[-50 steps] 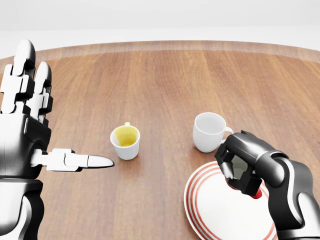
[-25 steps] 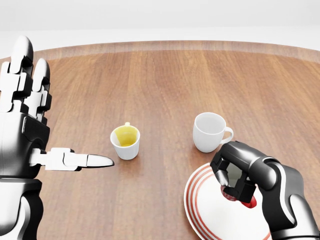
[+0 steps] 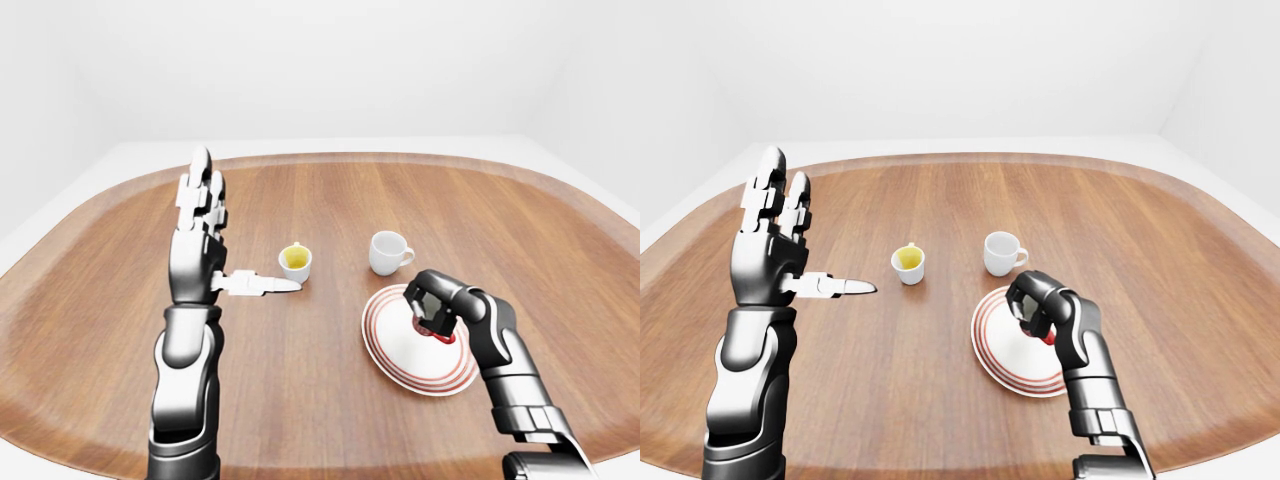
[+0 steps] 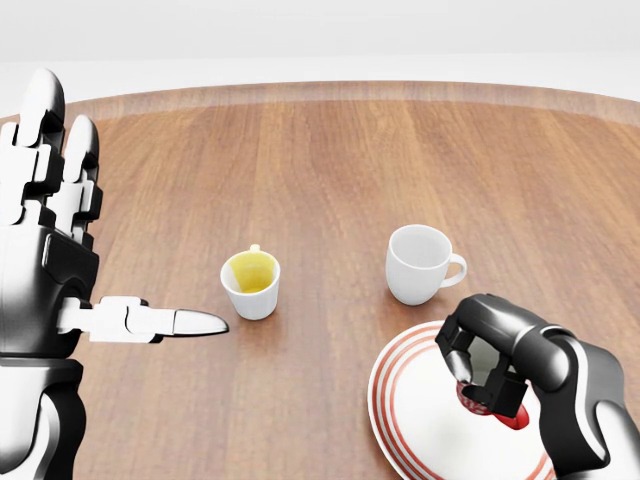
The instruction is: Pick up the red mug and put it on the plate
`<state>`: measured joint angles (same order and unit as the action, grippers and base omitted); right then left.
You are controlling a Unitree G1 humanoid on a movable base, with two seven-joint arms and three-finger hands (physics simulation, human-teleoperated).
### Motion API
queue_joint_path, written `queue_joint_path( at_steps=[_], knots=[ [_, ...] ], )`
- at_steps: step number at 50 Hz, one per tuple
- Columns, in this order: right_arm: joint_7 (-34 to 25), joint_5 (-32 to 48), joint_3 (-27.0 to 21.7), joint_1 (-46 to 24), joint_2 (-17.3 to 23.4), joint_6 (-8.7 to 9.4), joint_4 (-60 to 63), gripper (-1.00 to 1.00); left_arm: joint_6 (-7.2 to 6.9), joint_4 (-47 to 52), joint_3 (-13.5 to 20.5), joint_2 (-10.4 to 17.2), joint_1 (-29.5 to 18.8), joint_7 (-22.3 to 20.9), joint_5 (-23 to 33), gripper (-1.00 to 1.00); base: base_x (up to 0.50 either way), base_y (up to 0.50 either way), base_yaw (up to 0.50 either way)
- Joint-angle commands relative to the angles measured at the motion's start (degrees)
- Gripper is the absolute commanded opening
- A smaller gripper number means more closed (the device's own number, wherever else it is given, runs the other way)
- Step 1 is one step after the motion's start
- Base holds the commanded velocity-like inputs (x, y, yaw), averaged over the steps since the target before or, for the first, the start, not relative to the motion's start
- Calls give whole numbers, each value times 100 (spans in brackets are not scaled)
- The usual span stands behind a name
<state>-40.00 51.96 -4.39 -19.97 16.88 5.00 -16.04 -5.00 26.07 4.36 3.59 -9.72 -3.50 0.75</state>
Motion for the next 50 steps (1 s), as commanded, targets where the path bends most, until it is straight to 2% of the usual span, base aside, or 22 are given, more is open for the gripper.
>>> queue_joint_path(
  at_steps=[1,32,50],
  knots=[
    [0,-137,-106,0,148,0,-42,-100,0,33,-23,-15,23,1,16,100,0,0,0],
    [0,-443,83,-64,-55,0,-652,-100,0,80,-15,-8,12,-10,22,100,0,0,0],
    [0,-437,21,77,49,0,-564,-100,0,164,-53,-32,17,-7,47,100,0,0,0]
  ],
)
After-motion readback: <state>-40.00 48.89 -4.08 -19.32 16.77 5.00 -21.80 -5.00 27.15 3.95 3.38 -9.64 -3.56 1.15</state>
